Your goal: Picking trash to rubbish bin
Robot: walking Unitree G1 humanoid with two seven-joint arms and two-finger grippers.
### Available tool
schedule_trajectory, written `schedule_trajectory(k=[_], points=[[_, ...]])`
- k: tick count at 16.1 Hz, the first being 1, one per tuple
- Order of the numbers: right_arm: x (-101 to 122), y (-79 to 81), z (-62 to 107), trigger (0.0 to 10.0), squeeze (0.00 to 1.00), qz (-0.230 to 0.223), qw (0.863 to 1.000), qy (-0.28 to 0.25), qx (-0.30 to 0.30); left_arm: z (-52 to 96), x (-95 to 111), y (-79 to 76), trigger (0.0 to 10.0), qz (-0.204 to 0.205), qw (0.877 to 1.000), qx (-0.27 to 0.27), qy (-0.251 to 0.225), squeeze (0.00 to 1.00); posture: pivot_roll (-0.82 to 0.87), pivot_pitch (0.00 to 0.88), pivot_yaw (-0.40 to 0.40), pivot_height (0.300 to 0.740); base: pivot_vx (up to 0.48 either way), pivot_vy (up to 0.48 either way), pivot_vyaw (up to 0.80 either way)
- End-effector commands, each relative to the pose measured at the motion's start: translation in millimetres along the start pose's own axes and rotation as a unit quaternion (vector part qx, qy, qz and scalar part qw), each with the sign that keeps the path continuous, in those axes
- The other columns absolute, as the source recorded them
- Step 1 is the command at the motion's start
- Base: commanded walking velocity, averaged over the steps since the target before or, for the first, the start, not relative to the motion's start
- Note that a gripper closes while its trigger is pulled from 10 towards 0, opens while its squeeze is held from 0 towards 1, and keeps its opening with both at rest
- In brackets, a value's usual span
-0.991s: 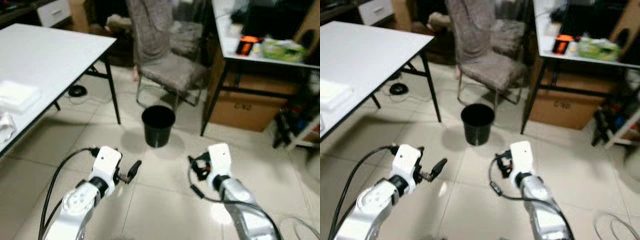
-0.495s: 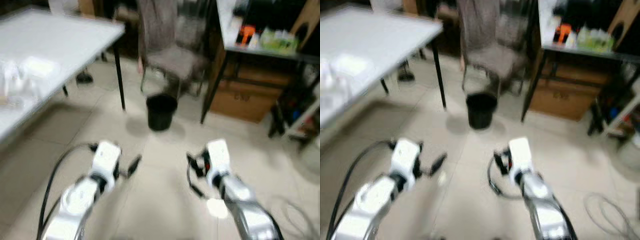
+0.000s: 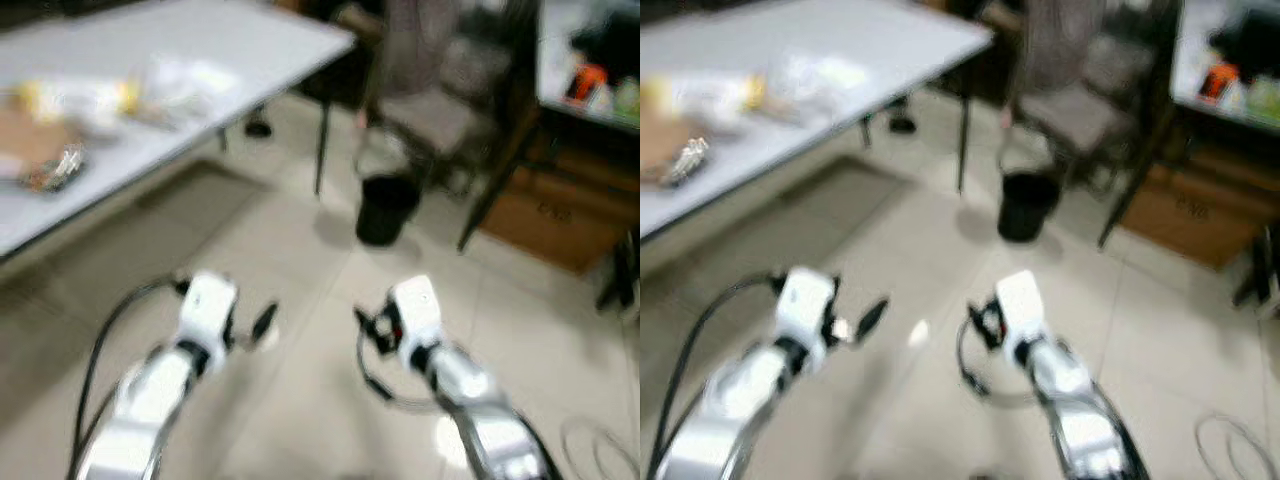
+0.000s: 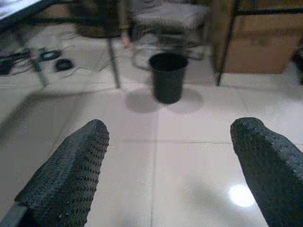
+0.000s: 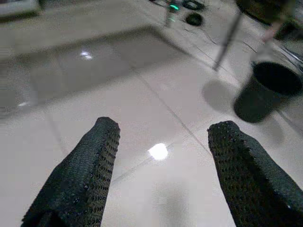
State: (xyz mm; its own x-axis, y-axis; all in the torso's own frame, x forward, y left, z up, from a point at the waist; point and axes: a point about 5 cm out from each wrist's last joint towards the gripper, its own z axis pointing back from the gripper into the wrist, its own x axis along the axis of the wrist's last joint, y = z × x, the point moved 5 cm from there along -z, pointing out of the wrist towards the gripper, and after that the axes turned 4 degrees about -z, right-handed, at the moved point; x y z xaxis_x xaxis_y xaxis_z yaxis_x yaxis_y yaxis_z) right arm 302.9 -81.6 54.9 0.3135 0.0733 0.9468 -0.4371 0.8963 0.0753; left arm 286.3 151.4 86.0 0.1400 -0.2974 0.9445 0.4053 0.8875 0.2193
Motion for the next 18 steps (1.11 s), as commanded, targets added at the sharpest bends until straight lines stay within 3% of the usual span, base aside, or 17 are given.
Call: schedule_trajectory(k=[1,4,8,15,18], points=[[9.5,-2.0,-0.6,10.0,0.0,0.01,1.0,-0.013,0.003,-0.7,5.6,-2.3,10.0,0.007,1.0,0.002,-0.009,0.0,0.02,0.04,-0.073,0.74,-0.281,0.0,0.8],[22.0,-7.0,-1.0,10.0,0.0,-0.01,0.999,-0.036,-0.007,-5.0,29.4,15.9,10.0,0.019,0.996,0.064,-0.05,0.0,0.02,0.038,-0.074,0.74,0.0,0.0,0.27],[35.1,-5.6,-2.4,10.0,0.0,-0.002,0.999,-0.053,-0.006,-4.6,55.5,24.7,10.0,0.016,0.992,0.098,-0.08,0.0,0.02,0.035,-0.068,0.74,0.061,0.0,0.0],[34.7,-6.2,-2.1,10.0,0.0,-0.01,0.998,-0.054,-0.01,-3.3,60.2,28.6,10.0,0.013,0.99,0.116,-0.076,0.0,0.03,0.029,-0.065,0.74,0.287,0.0,0.0],[41.2,-2.8,-0.5,10.0,0.0,0.006,0.998,-0.064,-0.004,0.2,59.9,32.2,10.0,0.005,0.989,0.127,-0.075,0.0,0.03,0.027,-0.066,0.74,0.35,0.0,0.0]])
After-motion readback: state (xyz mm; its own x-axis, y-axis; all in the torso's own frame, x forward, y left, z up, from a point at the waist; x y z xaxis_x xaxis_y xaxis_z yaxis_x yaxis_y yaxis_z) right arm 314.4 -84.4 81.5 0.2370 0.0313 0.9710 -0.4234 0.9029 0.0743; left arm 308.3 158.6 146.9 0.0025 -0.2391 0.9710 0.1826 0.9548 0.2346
